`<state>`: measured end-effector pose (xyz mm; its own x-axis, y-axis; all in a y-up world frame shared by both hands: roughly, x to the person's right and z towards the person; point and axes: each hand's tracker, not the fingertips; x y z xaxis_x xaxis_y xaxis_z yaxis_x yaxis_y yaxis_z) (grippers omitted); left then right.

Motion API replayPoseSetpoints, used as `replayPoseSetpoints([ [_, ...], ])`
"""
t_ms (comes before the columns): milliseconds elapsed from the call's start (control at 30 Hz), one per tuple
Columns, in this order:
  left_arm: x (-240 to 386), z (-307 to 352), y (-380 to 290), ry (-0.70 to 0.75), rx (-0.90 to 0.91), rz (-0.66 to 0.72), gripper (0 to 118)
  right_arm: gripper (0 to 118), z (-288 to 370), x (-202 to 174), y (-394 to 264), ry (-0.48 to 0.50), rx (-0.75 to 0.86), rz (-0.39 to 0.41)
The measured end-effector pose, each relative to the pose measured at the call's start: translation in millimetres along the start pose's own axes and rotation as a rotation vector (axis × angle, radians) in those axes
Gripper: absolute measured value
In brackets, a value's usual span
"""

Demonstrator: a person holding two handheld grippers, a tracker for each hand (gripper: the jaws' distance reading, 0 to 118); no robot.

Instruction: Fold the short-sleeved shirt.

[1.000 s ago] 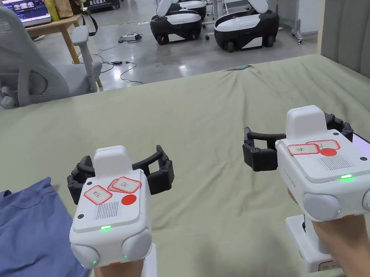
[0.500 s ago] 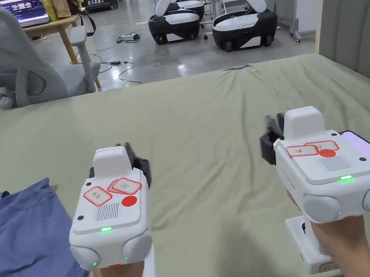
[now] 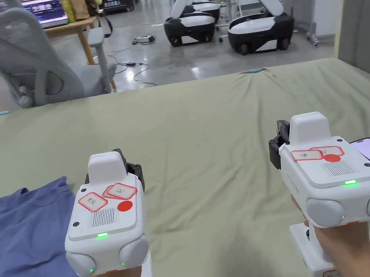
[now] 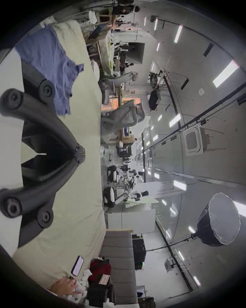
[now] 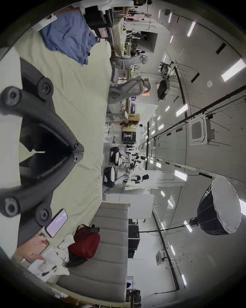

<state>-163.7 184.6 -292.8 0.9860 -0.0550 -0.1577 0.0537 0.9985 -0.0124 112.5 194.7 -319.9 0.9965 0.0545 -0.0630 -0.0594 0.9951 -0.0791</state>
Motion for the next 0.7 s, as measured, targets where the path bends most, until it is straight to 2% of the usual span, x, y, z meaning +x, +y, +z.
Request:
replayPoseSetpoints([
  [67,-31,5,1,0.074,0.013,-0.008,0,0,-4,-27,2,0.036,0.015,0.018],
  [233,-116,35,-1,0.269,-0.003,0.033,0,0,-13,-111,6,0.242,0.027,0.033],
  [400,-177,68,-9,0.426,-0.028,-0.006,0,0,-8,-195,9,0.428,0.042,0.07],
  [500,-198,79,-8,0.443,-0.048,0.006,0,0,-4,-220,11,0.47,0.045,0.057],
  [700,-199,71,-14,0.415,-0.089,-0.007,0,0,-7,-227,7,0.49,0.039,0.056],
])
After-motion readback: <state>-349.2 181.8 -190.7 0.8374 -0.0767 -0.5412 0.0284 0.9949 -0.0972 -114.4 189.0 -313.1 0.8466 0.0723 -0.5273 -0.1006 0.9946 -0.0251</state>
